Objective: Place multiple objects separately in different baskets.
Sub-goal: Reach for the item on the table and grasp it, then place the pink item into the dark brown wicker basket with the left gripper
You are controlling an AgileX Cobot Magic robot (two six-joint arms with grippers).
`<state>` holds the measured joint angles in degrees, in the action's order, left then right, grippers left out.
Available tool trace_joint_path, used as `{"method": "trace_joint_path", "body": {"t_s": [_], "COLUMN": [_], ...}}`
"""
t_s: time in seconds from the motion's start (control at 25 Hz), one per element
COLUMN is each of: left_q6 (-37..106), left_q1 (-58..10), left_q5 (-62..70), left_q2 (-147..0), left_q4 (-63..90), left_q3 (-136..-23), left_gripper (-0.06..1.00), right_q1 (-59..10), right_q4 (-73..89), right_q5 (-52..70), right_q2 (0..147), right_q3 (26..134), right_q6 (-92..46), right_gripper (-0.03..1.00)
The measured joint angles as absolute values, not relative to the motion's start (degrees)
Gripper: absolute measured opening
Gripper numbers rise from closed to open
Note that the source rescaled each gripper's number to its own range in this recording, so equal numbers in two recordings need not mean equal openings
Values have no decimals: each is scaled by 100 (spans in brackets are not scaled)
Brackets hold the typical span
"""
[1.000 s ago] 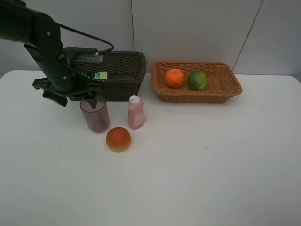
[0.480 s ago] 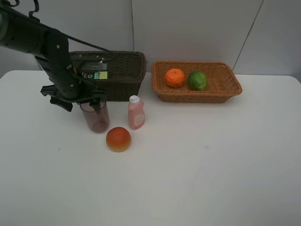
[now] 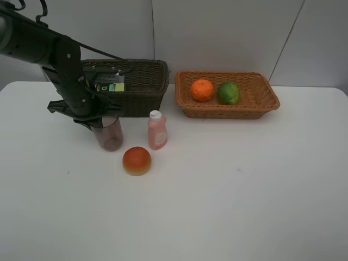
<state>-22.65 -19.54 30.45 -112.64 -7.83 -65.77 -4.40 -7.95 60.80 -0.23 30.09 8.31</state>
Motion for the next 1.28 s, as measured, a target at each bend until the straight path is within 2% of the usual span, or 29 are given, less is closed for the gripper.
{"method": "trace_joint_path", "body": {"t_s": [0.84,1.12,1.28], "left_q6": [-2278,-2278,-2192], "left_q1": [-1954,-1954,-1954], "left_q5": [3339,4271,4390], "left_q2": [-11064,-10355,-10240], "left_q4": [-506,-473,-473], "left_q3": [-6625,-7393,-7987], "left_gripper": [0,0,0], "right_q1": [-440,-440,-440], "right_q4": [-795,-795,-795], "right_q5": [6080,6080,6080], "right_q2": [-23,-23,-23], "right_q3": [3009,3009,3009], "right_q6": [831,831,831], "right_gripper": [100,100,100]}}
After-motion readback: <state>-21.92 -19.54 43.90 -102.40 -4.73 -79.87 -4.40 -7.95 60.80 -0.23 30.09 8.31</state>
